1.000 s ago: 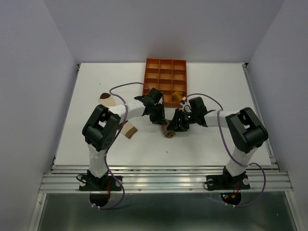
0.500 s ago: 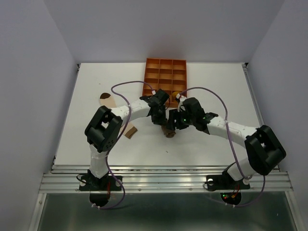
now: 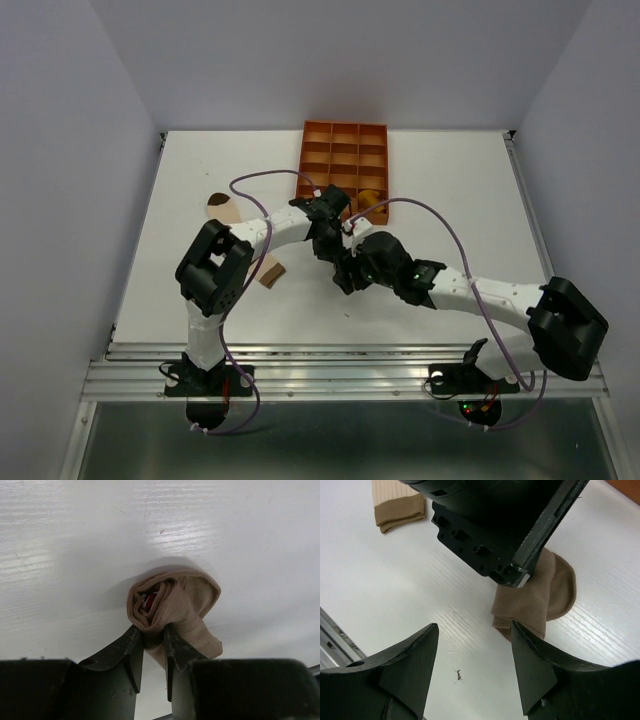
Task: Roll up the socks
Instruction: Roll the sock at the center of the board.
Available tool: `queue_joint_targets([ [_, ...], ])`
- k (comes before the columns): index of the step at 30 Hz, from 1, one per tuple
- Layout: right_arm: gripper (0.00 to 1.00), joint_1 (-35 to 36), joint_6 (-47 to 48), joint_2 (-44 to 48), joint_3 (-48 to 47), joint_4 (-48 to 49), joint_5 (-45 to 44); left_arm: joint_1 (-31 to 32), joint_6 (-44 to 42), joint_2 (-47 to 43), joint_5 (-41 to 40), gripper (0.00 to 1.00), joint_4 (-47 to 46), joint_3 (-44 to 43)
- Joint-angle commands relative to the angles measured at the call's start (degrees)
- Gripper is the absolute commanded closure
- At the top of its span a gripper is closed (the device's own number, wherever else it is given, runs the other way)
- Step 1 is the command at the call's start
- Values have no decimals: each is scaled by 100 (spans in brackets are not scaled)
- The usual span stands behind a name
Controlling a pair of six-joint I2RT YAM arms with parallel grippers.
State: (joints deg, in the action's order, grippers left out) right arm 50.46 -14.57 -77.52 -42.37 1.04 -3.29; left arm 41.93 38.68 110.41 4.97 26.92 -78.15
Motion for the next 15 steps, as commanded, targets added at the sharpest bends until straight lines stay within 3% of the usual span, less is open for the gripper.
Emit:
queue_joint_targets([
  [1,35,306,419,-228,-131,301,-962,34,-141,200,21,96,824,2],
  [15,36,1053,841,-1204,-764,19,-2482,34,-264,305,197,96,868,-86],
])
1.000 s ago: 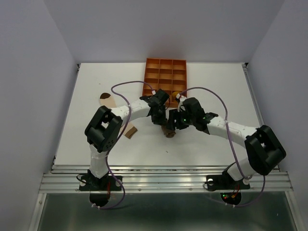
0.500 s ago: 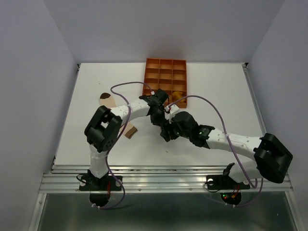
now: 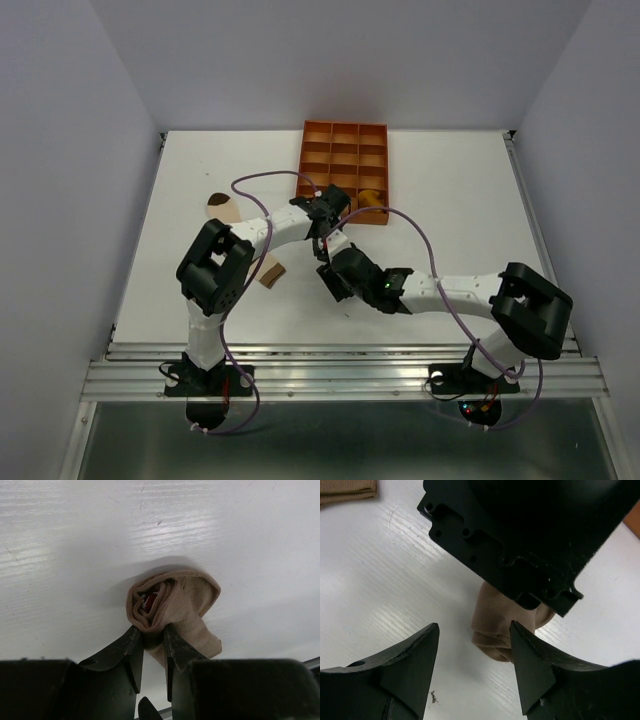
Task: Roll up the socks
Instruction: Roll the sock at the center of the board.
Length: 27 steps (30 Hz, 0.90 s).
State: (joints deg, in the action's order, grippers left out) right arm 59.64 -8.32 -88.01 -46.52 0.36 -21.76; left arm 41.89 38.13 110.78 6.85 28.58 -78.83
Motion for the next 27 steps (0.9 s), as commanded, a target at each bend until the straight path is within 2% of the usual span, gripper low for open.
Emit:
queue_joint_targets([
  [1,36,136,243,-199,-375,78,-654,39,-218,268,44,96,710,-19],
  [13,39,189,208,-805,-595,-19,-1031,39,-271,321,123,96,754,-63],
  [23,42,189,-91,-1359,-568,-624,-1726,-23,-350,286,484,96,631,8],
  [27,49,189,-161,-1579,-656,-757,-1893,-75,-411,304,624,95,579,60],
])
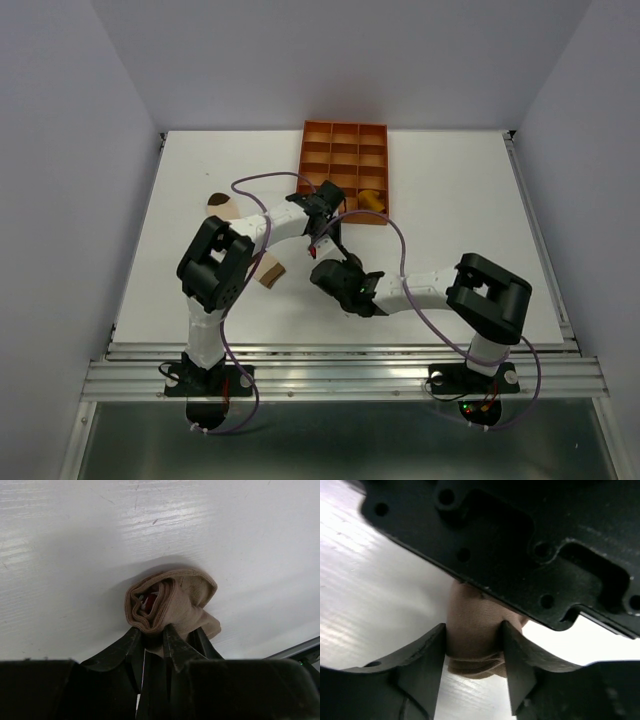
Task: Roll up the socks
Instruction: Roll the sock at the center of the board.
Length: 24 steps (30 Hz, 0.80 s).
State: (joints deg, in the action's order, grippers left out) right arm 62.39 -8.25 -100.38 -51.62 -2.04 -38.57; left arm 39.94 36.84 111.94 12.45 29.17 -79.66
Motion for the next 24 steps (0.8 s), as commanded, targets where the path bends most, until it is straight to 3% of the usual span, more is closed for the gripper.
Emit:
queue_joint_targets([
  [1,56,-87,-159,-394,-164,-534,-187,110,-309,170,91,96,511,152],
  [3,68,-87,-186,-456,-200,-551,-143,84,-327,135,240,96,432,187],
  [7,81,-87,-151,-570,-288,-604,-107,49,-370,-22,424,94,265,240],
  [10,96,-87,-168,-597,-305,-648,199,14,-511,-163,890,87,54,267],
  [11,98,-87,-194,-493,-297,-666,296,5,-476,-207,839,79,19,267],
  [24,99,-411,-976,501,143,-631,2045,-364,-625,-515,1006,61,-281,275],
])
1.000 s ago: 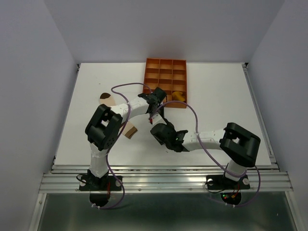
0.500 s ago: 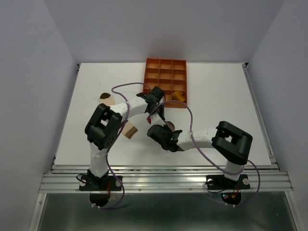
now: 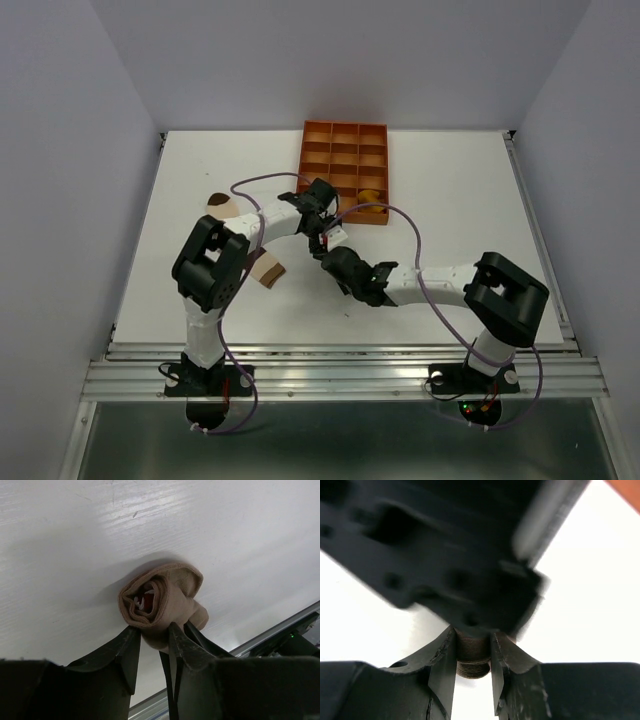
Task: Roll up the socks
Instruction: Roll the sock at the center of the board.
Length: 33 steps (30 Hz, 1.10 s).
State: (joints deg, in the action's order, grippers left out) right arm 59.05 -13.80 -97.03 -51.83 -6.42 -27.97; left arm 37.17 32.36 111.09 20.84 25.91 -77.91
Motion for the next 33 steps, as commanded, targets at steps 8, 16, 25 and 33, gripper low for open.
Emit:
queue_joint_targets([
  [8,99,-463,-659,527,323,-80,1732,-307,-230,-676,131,57,-77,144],
  [16,99,-885,-931,563,437,53,2260,-421,-353,-939,667,54,-341,188],
  [25,99,-1632,-1335,563,446,149,3350,-535,-344,-1677,-89,54,-367,592],
  [33,99,-2327,-1696,335,543,228,4386,-526,-283,-2153,-150,53,-868,1286],
])
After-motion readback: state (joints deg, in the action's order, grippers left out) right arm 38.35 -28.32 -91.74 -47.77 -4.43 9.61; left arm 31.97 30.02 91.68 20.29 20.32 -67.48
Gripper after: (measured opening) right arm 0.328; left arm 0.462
